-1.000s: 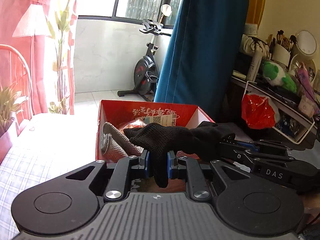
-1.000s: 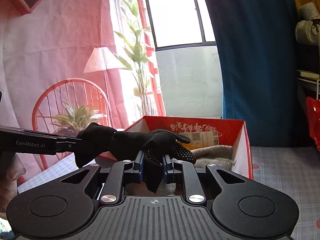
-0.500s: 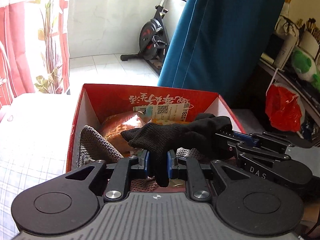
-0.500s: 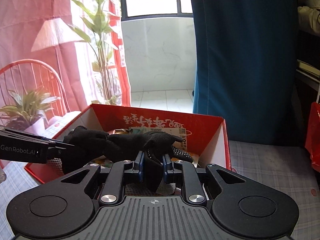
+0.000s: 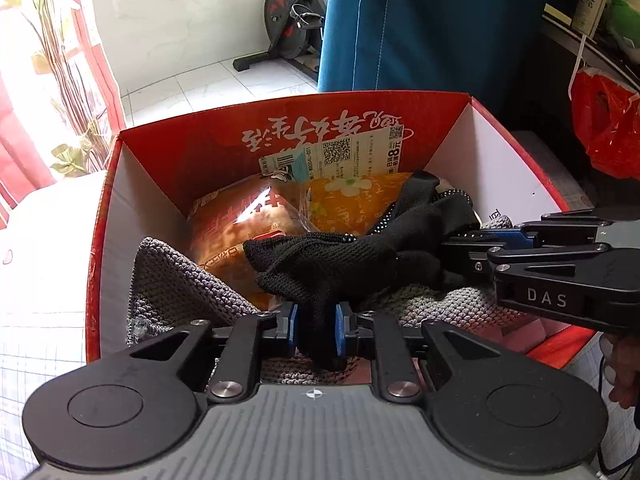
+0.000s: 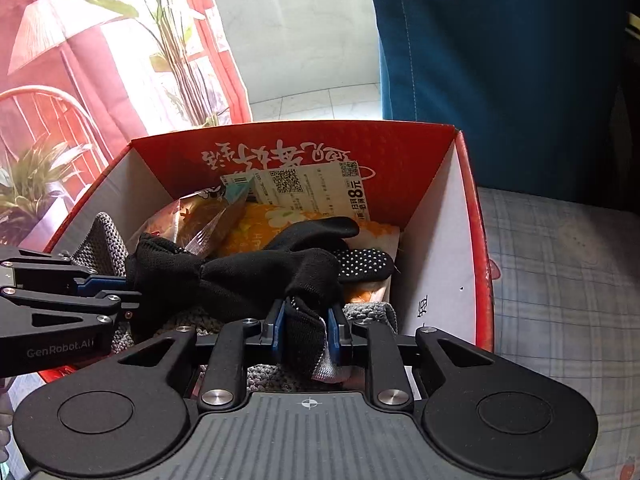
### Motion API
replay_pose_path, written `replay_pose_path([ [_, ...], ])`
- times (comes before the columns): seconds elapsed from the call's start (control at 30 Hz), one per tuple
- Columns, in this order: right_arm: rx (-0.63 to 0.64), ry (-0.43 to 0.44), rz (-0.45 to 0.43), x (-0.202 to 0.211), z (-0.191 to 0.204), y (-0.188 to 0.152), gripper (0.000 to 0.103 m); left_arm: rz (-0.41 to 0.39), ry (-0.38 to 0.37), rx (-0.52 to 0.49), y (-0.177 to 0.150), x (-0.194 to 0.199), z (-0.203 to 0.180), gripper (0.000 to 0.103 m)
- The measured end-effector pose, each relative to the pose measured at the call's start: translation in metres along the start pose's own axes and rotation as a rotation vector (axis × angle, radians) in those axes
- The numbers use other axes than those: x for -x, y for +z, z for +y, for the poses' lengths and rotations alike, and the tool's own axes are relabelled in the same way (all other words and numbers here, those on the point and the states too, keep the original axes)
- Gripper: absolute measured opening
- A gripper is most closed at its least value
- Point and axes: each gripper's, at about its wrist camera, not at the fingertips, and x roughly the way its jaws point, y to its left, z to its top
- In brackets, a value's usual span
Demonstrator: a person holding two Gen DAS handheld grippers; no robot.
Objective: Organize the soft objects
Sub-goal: 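Release the black glove in the box by opening both grippers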
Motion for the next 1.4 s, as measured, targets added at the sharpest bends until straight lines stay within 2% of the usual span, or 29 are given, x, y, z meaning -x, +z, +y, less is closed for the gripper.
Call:
replay_pose_path([
  [0.23, 0.081, -0.035, 0.007, -0.002, 0.009, 0.001, 0.019, 0.01, 0.01, -0.004, 0.002, -0.009, -0.004, 0.019],
  [0.43, 0.134, -0.076, 0.001, -0.004, 0.016, 0.0, 0.019, -0.025, 0.02, 0.053, -0.002, -0.005, -0.002, 0.023],
  [0.53, 0.144, -0.094, -0.011, -0.002, 0.017, -0.003, 0.019, -0.058, 0.009, 0.06, -0.005, 0.007, -0.001, 0.033],
  [0.6, 0.157, -0.111, -0.013, -0.001, 0.018, -0.004, 0.018, -0.078, -0.025, 0.065, -0.006, 0.02, 0.003, 0.044],
  [0.67, 0.147, -0.115, -0.017, 0.0, 0.016, -0.004, 0.019, -0.104, -0.028, 0.063, -0.009, 0.035, 0.007, 0.06],
  [0.77, 0.166, -0.133, -0.07, 0.007, 0.021, -0.007, 0.026, -0.153, 0.008, 0.042, -0.015, 0.058, 0.009, 0.071],
  [0.87, 0.174, -0.135, -0.158, 0.025, 0.025, -0.012, 0.04, -0.198, 0.023, 0.05, -0.024, 0.076, 0.013, 0.074],
  [0.93, 0.149, -0.118, -0.204, 0.041, 0.024, -0.016, 0.055, -0.222, 0.036, 0.073, -0.03, 0.088, 0.016, 0.077],
  [1.0, 0.139, -0.105, -0.236, 0.057, 0.027, -0.021, 0.058, -0.243, 0.031, 0.096, -0.038, 0.098, 0.017, 0.08],
  [1.03, 0.144, -0.101, -0.252, 0.065, 0.03, -0.025, 0.064, -0.253, 0.017, 0.105, -0.042, 0.102, 0.017, 0.08],
  [1.1, 0.151, -0.083, -0.281, 0.084, 0.037, -0.034, 0.07, -0.259, 0.003, 0.114, -0.052, 0.11, 0.014, 0.08],
  [1.27, 0.15, 0.008, -0.298, 0.12, 0.055, -0.069, 0.071, -0.244, 0.001, 0.094, -0.092, 0.127, 0.0, 0.08],
  [1.4, 0.174, 0.035, -0.251, 0.127, 0.065, -0.115, 0.071, -0.187, -0.014, 0.062, -0.13, 0.126, -0.01, 0.08],
])
